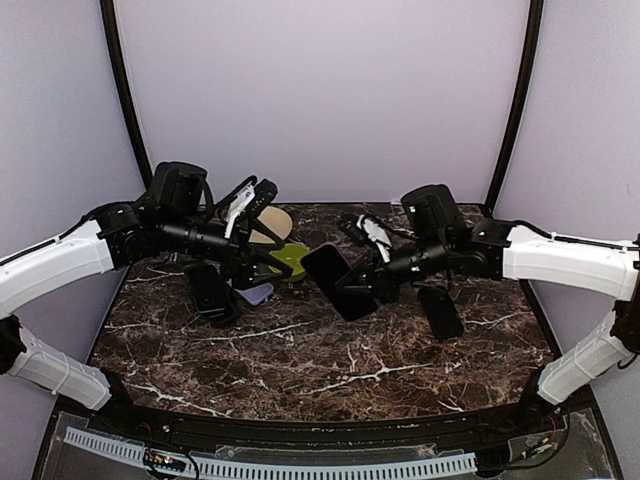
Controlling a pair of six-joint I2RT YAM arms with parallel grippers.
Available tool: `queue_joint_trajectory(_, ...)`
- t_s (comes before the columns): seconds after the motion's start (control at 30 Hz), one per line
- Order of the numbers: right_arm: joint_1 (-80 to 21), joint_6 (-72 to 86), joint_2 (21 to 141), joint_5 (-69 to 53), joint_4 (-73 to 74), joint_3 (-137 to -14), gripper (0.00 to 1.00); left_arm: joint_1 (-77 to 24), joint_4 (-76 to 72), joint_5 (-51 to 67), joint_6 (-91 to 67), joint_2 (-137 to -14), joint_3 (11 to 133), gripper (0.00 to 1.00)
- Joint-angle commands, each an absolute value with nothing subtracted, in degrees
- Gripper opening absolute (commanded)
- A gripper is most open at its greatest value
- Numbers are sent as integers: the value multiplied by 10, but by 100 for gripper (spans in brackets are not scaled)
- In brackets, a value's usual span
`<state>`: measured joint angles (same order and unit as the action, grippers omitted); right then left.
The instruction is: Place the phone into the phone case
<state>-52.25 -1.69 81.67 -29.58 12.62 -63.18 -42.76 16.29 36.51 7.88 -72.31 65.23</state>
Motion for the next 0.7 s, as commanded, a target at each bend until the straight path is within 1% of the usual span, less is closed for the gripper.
queue_joint_trajectory(0.0, -400, 87, 763, -190, 252, -620, 0, -426, 177, 194, 34, -753, 666, 90)
queue_joint_trajectory(0.07, -339, 113, 756, -117, 346, -619, 0, -427, 197, 166, 21, -781, 673, 92)
queue_joint_trajectory(0.1, -320, 120, 757, -75, 384, -619, 0, -426, 201, 151, 10, -799, 674, 92)
queue_joint_trajectory(0.17, -294, 128, 765, -36, 429, -614, 0, -427, 199, 137, -6, -823, 673, 92)
queue_joint_trajectory(0.4, -231, 127, 819, -35, 442, -602, 0, -427, 192, 137, -54, -884, 686, 92)
queue_joint_trajectory(0.67, -192, 110, 875, -82, 422, -571, 0, -428, 194, 144, -69, -920, 699, 92)
